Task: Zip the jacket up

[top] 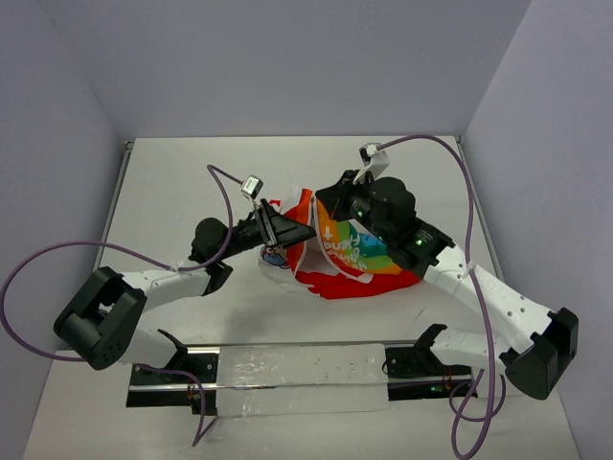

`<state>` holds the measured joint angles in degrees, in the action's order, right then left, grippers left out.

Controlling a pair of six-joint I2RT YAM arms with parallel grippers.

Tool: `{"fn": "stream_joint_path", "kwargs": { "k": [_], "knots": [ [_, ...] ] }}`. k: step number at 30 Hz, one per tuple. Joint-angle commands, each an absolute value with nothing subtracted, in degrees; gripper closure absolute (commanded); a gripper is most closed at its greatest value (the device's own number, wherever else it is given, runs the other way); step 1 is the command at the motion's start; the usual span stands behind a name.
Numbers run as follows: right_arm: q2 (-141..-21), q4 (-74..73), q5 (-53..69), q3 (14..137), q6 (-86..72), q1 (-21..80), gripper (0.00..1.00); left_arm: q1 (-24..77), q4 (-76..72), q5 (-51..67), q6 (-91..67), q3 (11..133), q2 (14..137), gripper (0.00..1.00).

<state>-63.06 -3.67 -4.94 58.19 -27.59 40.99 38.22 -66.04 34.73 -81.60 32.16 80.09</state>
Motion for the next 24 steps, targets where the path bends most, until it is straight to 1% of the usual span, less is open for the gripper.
{"fn": "stream_joint_path", "kwargs": {
  "k": [1, 6, 11, 24],
  "knots": [
    [-60.49, -2.89, -4.66, 61.61, -27.61, 41.13, 1.00, 38.42, -73.88, 31.60, -80.23, 34.08, 80.69, 0.40],
    [-59.14, -3.34, -4.57, 61.65, -27.47, 41.13, 1.00, 38.36, -67.56, 27.85, -74.87, 35.42, 79.45, 0.40],
    [-58.54, -3.69, -3.55, 61.79, -27.69, 41.10, 1.00, 38.32, -64.78, 27.64, -72.92, 37.39, 79.75, 0.40],
    [-57.04, -3.43, -0.28, 61.35, -28.48, 40.94, 1.00, 38.06, -65.04, 28.30, -73.80, 41.48, 83.14, 0.42]
  ]
}}
